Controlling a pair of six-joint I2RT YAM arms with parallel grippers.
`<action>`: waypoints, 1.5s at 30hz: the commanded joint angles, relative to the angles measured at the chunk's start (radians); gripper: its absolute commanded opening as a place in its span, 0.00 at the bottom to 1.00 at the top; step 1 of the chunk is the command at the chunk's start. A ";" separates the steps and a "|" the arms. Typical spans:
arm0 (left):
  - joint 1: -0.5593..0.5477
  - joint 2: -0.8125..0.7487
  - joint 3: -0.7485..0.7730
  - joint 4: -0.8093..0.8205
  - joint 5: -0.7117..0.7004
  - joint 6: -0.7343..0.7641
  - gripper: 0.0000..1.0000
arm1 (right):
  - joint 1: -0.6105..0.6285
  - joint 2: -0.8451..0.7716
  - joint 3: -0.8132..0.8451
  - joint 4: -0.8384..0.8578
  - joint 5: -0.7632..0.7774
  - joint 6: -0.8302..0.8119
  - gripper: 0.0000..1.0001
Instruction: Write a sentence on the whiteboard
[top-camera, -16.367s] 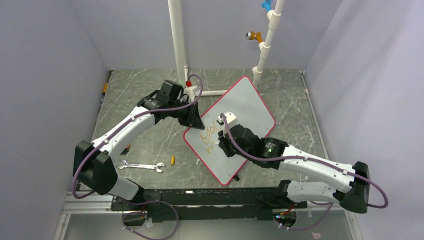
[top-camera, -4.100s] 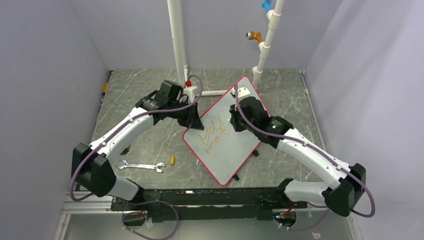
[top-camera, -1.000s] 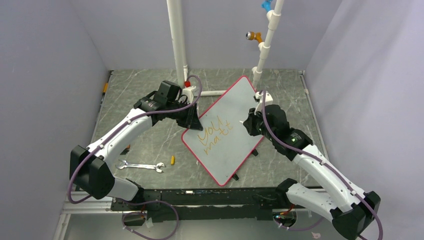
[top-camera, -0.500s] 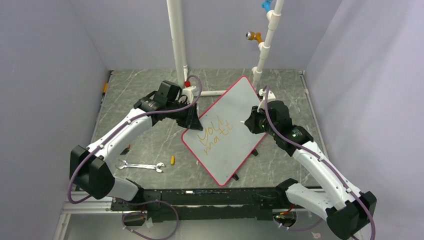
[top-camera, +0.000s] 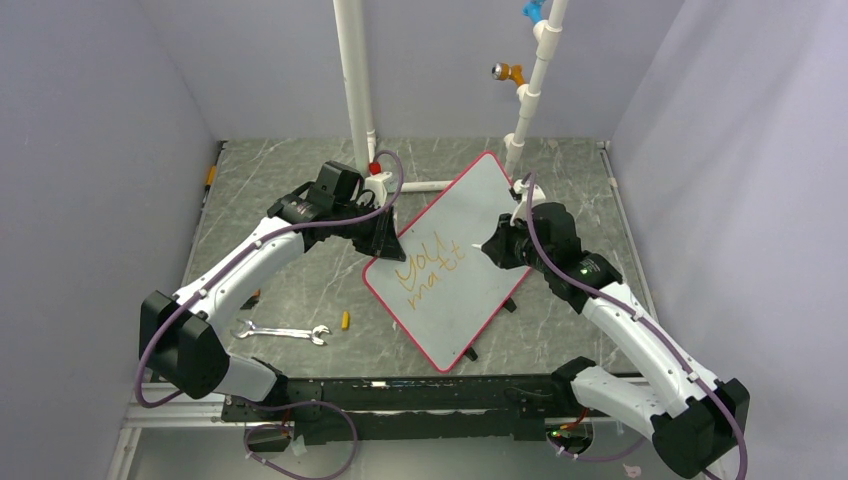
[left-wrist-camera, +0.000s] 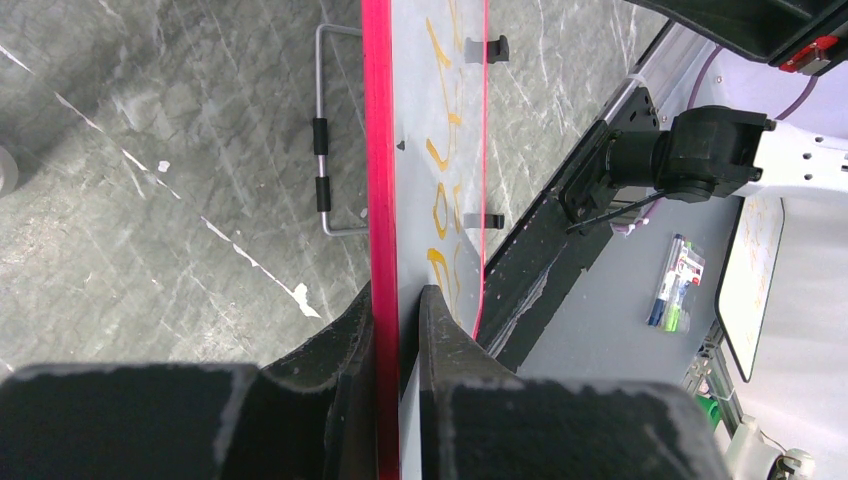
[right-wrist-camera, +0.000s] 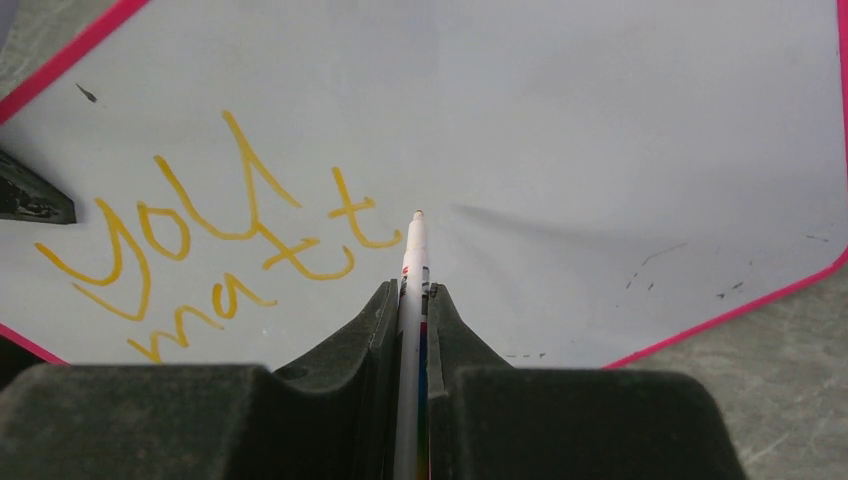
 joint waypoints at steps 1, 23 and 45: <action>0.022 -0.046 0.013 0.055 -0.161 0.105 0.00 | -0.004 0.012 0.008 0.079 -0.024 0.017 0.00; 0.022 -0.044 0.012 0.055 -0.156 0.105 0.00 | -0.004 0.089 -0.004 0.127 0.024 0.016 0.00; 0.020 -0.045 0.011 0.056 -0.154 0.104 0.00 | -0.004 0.099 0.042 0.160 -0.023 0.010 0.00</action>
